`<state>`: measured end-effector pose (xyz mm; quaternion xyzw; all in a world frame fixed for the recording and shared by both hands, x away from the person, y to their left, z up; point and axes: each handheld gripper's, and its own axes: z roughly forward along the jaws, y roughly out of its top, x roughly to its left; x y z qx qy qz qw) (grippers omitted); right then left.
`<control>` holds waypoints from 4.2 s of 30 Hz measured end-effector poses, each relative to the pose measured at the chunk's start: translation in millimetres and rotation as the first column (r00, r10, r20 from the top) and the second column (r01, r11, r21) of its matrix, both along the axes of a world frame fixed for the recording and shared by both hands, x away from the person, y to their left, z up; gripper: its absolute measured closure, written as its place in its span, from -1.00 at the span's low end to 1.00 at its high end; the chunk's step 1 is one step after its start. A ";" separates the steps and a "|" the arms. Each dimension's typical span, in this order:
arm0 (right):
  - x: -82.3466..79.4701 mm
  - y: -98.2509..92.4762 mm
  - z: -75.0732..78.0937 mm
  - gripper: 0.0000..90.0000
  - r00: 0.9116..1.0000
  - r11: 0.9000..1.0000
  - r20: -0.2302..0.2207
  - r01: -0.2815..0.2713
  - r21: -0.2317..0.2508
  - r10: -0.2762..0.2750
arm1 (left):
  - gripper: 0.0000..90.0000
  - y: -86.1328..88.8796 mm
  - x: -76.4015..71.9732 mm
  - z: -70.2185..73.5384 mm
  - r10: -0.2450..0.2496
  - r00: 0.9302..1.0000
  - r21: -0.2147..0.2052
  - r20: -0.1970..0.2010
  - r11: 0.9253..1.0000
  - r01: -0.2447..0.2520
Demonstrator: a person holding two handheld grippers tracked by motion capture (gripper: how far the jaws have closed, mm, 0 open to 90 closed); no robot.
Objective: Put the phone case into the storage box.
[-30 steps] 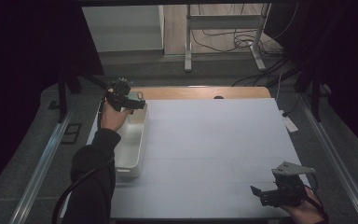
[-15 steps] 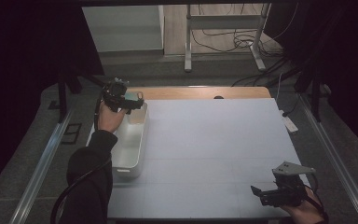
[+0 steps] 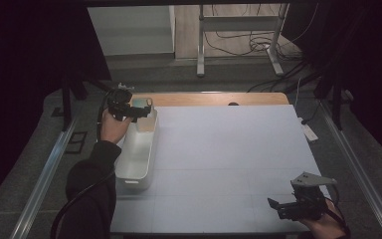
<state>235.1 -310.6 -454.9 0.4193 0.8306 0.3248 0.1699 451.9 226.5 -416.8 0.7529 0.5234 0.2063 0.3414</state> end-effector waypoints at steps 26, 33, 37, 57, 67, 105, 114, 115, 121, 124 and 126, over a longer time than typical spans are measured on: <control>0.7 -0.1 -0.3 -0.98 1.000 1.000 -0.006 0.005 0.000 -0.005 | -1.00 -1.9 -22.6 -3.3 -0.082 0.996 -0.053 0.029 0.995 0.083; 0.8 0.0 -0.3 -0.98 1.000 1.000 -0.007 0.005 0.000 -0.005 | -1.00 -1.6 -29.1 -5.2 -0.104 0.994 -0.060 0.036 0.993 0.106; 0.9 0.1 -0.3 -0.98 1.000 1.000 -0.007 0.005 -0.001 -0.005 | -1.00 -2.9 -33.5 -4.7 -0.118 0.992 -0.066 0.044 0.991 0.120; 1.0 -0.5 -0.2 -0.98 1.000 1.000 -0.004 0.016 0.002 -0.016 | -1.00 -13.0 -52.0 -8.7 -0.185 0.981 -0.091 0.053 0.978 0.190; 1.0 -0.3 -0.1 -0.97 1.000 1.000 -0.005 0.017 -0.001 -0.017 | -1.00 -14.6 -62.9 -8.9 -0.203 0.977 -0.094 0.067 0.974 0.209; 0.2 0.9 0.0 -0.97 1.000 1.000 -0.003 0.013 -0.007 -0.013 | -1.00 -16.5 -109.3 -25.8 -0.235 0.969 -0.123 0.074 0.962 0.242; 0.1 1.2 0.0 -0.97 1.000 1.000 -0.001 0.011 -0.006 -0.011 | -1.00 -12.9 -122.3 -26.4 -0.239 0.968 -0.141 0.079 0.958 0.248; 0.0 1.2 0.0 -0.97 1.000 1.000 0.000 0.011 -0.006 -0.011 | -1.00 -12.4 -124.2 -26.2 -0.240 0.968 -0.141 0.081 0.958 0.249; -0.1 1.2 0.0 -0.97 1.000 1.000 0.001 0.011 -0.006 -0.011 | -1.00 -10.2 -133.9 -27.2 -0.242 0.967 -0.138 0.080 0.958 0.251; -0.4 1.2 0.2 -0.97 1.000 1.000 0.003 0.010 -0.008 -0.010 | -1.00 -9.0 -139.0 -27.3 -0.239 0.967 -0.142 0.082 0.958 0.249; -0.4 1.1 0.3 -0.97 1.000 1.000 0.002 0.010 -0.007 -0.010 | -1.00 -7.8 -142.4 -26.8 -0.239 0.967 -0.146 0.085 0.957 0.250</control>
